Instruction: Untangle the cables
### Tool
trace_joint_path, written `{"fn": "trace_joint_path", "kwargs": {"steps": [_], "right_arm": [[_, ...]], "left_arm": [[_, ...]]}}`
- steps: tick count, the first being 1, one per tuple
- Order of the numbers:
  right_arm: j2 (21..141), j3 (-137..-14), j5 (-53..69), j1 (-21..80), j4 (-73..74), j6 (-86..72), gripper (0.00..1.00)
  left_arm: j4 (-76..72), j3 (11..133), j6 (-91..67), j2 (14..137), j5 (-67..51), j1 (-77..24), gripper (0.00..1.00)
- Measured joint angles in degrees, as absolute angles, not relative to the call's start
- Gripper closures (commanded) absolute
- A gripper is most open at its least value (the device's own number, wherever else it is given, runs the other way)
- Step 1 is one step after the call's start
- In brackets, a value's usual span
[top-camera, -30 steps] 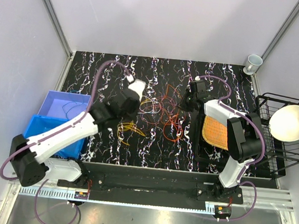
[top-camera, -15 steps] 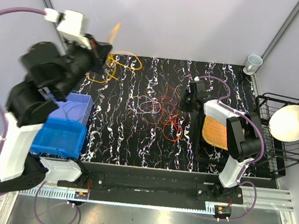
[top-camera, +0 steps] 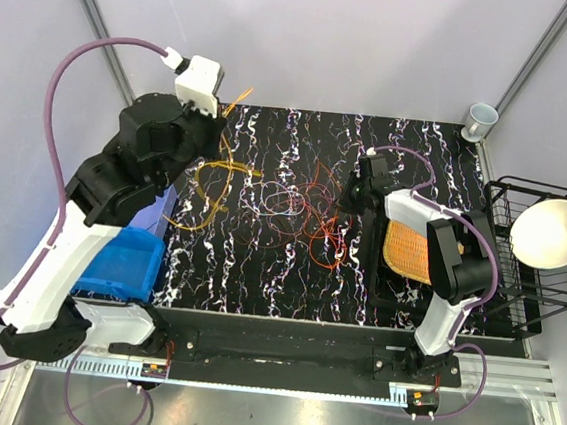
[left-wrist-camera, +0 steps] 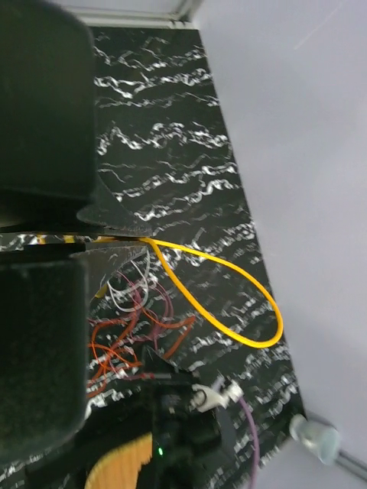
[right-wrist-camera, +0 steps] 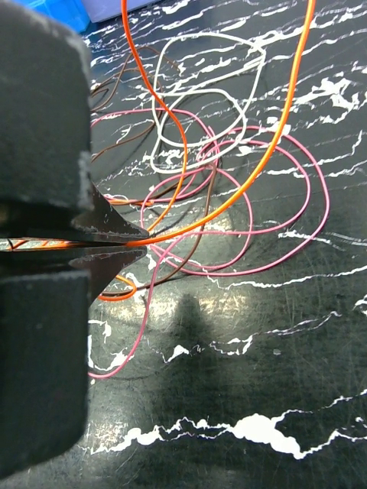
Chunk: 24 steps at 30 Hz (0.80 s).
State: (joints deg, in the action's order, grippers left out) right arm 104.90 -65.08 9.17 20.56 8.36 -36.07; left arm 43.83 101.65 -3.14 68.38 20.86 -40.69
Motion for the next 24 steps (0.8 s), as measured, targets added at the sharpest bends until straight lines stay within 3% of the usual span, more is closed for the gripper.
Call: {"fn": "trace_joint_path", "kwargs": {"steps": [5, 11, 24], "right_arm": [[105.3, -65.08, 9.5, 20.56, 8.38, -36.07, 1.0], [105.3, -65.06, 9.82, 20.56, 8.32, -36.07, 1.0], [105.3, -65.06, 11.55, 20.56, 8.1, -36.14, 1.0]], "left_arm": [[42.89, 98.63, -3.38, 67.92, 17.89, -34.81, 1.0], [39.31, 88.58, -9.82, 65.73, 2.85, -12.43, 1.0], [36.56, 81.45, -13.02, 61.41, 10.55, -1.19, 1.0]]}}
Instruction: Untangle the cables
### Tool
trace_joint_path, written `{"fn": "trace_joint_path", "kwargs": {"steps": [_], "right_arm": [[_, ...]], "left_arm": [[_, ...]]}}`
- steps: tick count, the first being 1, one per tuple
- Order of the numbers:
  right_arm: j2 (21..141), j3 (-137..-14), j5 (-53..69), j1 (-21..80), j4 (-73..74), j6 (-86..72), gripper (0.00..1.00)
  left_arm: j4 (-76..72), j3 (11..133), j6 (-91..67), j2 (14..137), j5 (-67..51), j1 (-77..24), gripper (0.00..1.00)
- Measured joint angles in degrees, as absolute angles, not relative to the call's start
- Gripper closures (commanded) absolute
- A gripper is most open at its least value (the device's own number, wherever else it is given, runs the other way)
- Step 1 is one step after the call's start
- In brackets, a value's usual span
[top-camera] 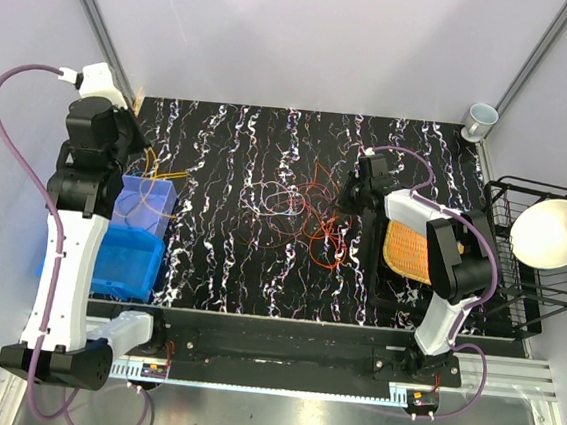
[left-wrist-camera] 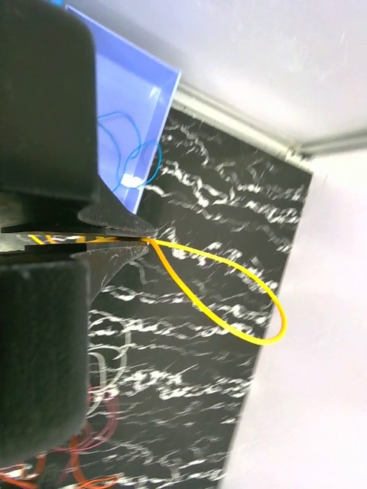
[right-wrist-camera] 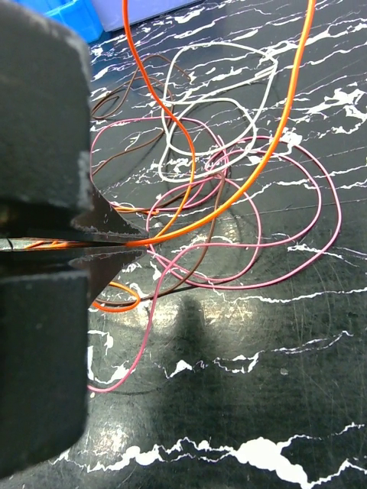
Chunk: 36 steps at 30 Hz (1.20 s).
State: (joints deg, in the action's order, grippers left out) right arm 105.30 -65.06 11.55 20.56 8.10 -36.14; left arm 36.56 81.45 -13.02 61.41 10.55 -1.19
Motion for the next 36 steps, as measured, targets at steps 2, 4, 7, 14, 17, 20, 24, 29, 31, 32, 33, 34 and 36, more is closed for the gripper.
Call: {"fn": "trace_joint_path", "kwargs": {"steps": [2, 4, 7, 14, 17, 20, 24, 29, 31, 32, 33, 34, 36], "right_arm": [[105.32, -65.06, 11.68, 20.56, 7.94, -36.14, 1.0], [105.34, -65.06, 11.7, 20.56, 7.86, -36.16, 1.0], [105.51, -65.06, 11.73, 20.56, 7.57, -36.16, 1.0], [105.58, -64.9, 11.73, 20.56, 7.31, -36.16, 1.0], [105.62, -64.9, 11.88, 20.56, 7.16, -36.16, 1.0], [105.67, -64.9, 12.6, 20.56, 7.09, -36.25, 1.0], [105.82, -64.9, 13.19, 20.56, 7.07, -36.32, 1.0], [105.84, -64.9, 13.23, 20.56, 7.05, -36.32, 1.0], [105.86, -64.9, 13.23, 20.56, 7.03, -36.34, 1.0], [105.86, -64.9, 13.26, 20.56, 7.03, -36.34, 1.0], [105.89, -64.9, 13.26, 20.56, 7.01, -36.34, 1.0], [105.93, -64.9, 13.28, 20.56, 7.03, -36.34, 1.0], [106.0, -64.9, 13.37, 20.56, 6.94, -36.34, 1.0]], "left_arm": [[35.46, 80.77, -13.58, 61.01, 11.79, -0.1, 1.0], [34.35, 79.64, -14.35, 60.8, 12.69, 1.06, 1.0], [32.47, 76.97, -16.25, 60.73, 13.65, 3.77, 1.0], [29.21, 72.95, -18.94, 62.52, 14.2, 9.69, 1.0], [28.12, 72.49, -19.53, 63.7, 14.17, 11.31, 1.0], [26.76, 72.58, -20.16, 65.39, 13.63, 12.71, 1.0], [26.3, 73.43, -20.64, 66.98, 13.43, 13.08, 1.0], [24.23, 75.44, -20.6, 68.53, 13.45, 13.08, 1.0], [23.24, 75.42, -20.58, 69.21, 13.54, 13.1, 1.0], [22.63, 75.22, -20.58, 69.54, 13.56, 13.1, 1.0], [21.8, 74.61, -20.6, 69.69, 13.58, 13.15, 1.0], [21.02, 73.69, -20.62, 69.71, 13.63, 13.15, 1.0], [19.7, 71.53, -20.82, 69.71, 13.85, 13.26, 1.0]]}}
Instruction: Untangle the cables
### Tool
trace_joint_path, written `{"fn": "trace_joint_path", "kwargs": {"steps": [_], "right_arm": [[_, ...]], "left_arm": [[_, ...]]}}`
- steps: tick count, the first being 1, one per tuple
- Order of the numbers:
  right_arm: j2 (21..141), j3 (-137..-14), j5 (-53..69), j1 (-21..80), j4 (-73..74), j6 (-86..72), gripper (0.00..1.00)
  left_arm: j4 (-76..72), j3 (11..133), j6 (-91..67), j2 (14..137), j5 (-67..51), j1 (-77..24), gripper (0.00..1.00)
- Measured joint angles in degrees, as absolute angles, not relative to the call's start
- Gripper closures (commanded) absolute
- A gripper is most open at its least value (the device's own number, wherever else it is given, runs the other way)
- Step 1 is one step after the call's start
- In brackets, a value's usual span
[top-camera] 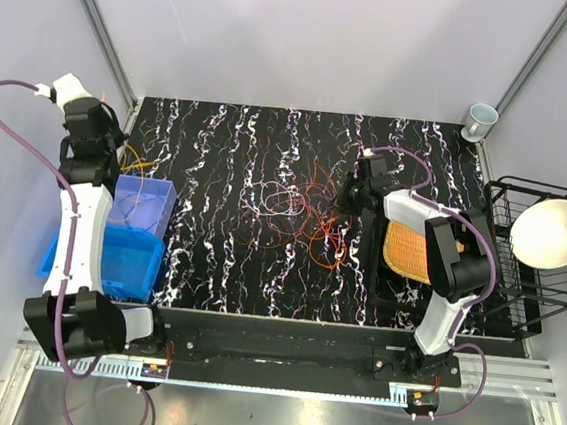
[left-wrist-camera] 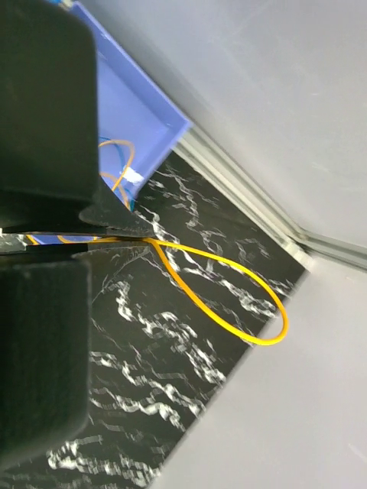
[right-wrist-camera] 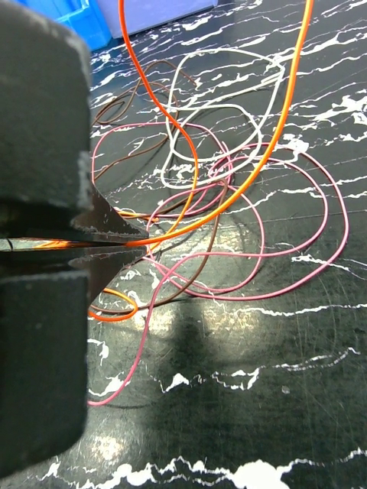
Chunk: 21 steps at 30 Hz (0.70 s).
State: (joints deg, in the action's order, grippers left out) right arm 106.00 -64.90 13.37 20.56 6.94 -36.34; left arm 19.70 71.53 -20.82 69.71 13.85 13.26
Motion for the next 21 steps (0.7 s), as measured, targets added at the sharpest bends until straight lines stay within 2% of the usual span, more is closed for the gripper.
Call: {"fn": "trace_joint_path", "kwargs": {"steps": [6, 21], "right_arm": [[106.74, -64.9, 14.61, 20.56, 6.66, -36.36, 1.0], [106.94, -64.9, 14.74, 20.45, 6.61, -36.38, 1.0]], "left_arm": [[19.75, 66.61, -22.37, 72.58, 14.52, 15.35, 1.0], [21.12, 66.59, -24.49, 81.01, 15.44, 18.52, 1.0]]}}
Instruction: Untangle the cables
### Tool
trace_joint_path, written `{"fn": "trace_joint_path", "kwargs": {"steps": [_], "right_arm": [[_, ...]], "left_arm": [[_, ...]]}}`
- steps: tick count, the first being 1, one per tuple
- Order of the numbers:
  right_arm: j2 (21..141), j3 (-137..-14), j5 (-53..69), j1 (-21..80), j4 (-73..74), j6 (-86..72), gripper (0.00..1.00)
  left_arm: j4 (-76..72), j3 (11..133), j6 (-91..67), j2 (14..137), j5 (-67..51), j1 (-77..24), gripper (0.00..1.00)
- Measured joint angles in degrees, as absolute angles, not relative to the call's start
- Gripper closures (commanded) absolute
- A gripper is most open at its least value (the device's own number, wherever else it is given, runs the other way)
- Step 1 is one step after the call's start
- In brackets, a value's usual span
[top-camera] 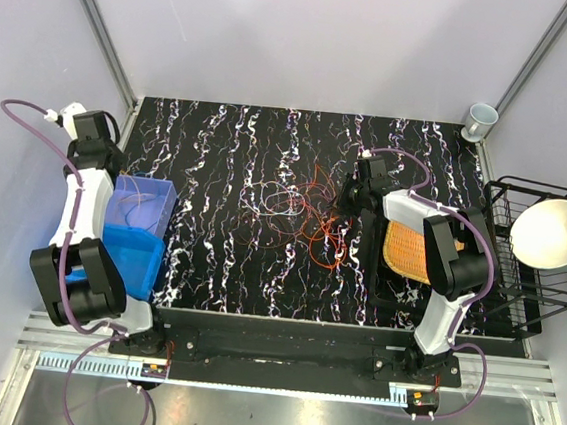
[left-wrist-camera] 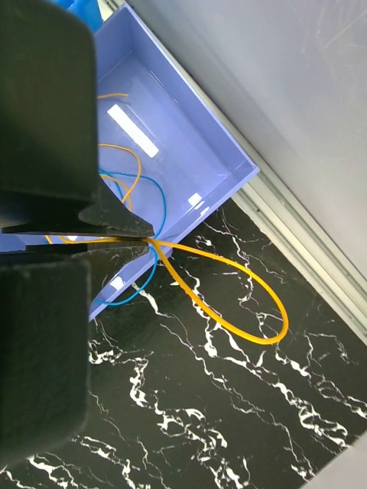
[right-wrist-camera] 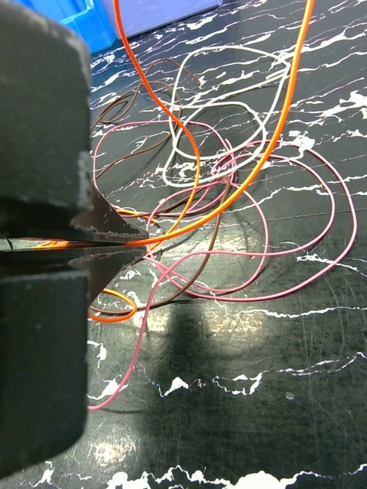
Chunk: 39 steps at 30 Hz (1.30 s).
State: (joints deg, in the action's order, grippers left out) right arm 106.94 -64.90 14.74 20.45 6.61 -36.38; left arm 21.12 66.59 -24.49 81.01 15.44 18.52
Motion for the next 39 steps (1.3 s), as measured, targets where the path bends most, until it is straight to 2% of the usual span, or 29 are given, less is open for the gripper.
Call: {"fn": "trace_joint_path", "kwargs": {"steps": [16, 25, 26, 27, 30, 33, 34, 39], "right_arm": [[106.94, -64.79, 15.86, 20.1, 6.59, -36.38, 1.0], [106.94, -64.75, 16.16, 20.05, 6.55, -36.38, 1.0], [106.94, -64.73, 16.16, 20.05, 6.55, -36.38, 1.0], [106.94, -64.69, 16.19, 20.05, 6.5, -36.38, 1.0], [106.94, -64.66, 16.19, 20.05, 6.39, -36.38, 1.0], [106.94, -64.66, 16.19, 20.03, 6.22, -36.38, 1.0], [106.94, -64.66, 16.19, 20.03, 6.22, -36.38, 1.0], [106.94, -64.66, 16.19, 19.99, 6.2, -36.38, 1.0]], "left_arm": [[29.78, 69.41, -33.56, 88.33, 17.41, 19.79, 1.0], [28.42, 64.18, -42.11, 90.04, 12.53, 23.64, 1.0], [28.34, 63.77, -42.61, 90.48, 11.86, 23.97, 0.98], [28.18, 63.35, -43.09, 90.8, 11.11, 24.23, 0.85], [27.99, 62.74, -43.72, 91.0, 9.65, 24.67, 0.63], [25.8, 62.04, -43.55, 90.15, 8.56, 24.71, 0.51], [25.08, 61.54, -43.44, 89.36, 8.19, 24.71, 0.44], [24.14, 60.36, -41.89, 82.89, 8.14, 24.29, 0.3]]}}
